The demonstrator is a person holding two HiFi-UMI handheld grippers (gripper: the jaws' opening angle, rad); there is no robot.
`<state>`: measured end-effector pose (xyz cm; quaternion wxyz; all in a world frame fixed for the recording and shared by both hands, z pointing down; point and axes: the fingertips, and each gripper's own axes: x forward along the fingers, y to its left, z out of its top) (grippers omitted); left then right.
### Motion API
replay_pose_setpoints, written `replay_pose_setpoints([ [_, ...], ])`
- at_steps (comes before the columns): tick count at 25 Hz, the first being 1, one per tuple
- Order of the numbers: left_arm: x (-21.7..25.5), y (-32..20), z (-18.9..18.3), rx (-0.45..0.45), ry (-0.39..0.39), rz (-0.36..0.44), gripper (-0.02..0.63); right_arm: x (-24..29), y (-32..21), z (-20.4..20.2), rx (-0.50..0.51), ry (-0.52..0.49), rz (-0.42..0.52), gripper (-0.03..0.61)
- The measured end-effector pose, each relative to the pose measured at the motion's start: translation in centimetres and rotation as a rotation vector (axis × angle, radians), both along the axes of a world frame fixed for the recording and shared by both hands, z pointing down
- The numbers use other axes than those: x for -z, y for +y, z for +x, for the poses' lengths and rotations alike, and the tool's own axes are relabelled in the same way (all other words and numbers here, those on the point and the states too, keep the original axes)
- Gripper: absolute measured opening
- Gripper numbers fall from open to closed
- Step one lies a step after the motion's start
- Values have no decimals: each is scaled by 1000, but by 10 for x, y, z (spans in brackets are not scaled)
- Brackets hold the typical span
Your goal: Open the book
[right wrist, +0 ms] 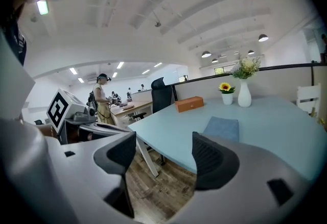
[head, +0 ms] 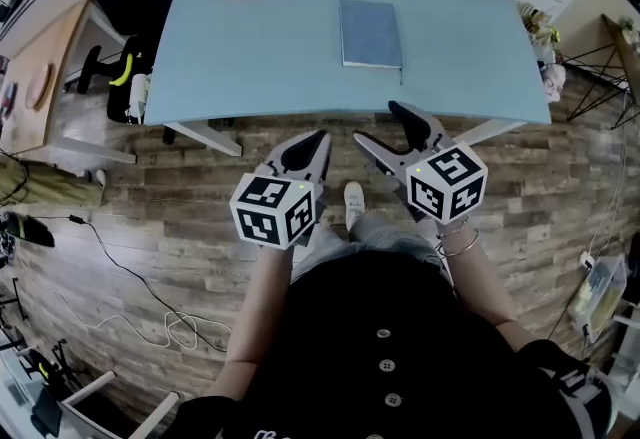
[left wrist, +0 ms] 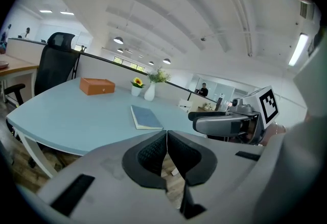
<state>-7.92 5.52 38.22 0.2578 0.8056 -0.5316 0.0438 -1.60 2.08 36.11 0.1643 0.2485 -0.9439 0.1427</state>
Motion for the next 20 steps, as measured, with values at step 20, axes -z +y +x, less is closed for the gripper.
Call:
replay_pose_setpoints([
  [20, -7, -94, -6, 128, 0, -47, 15, -13, -90, -1, 173, -6, -54, 268],
])
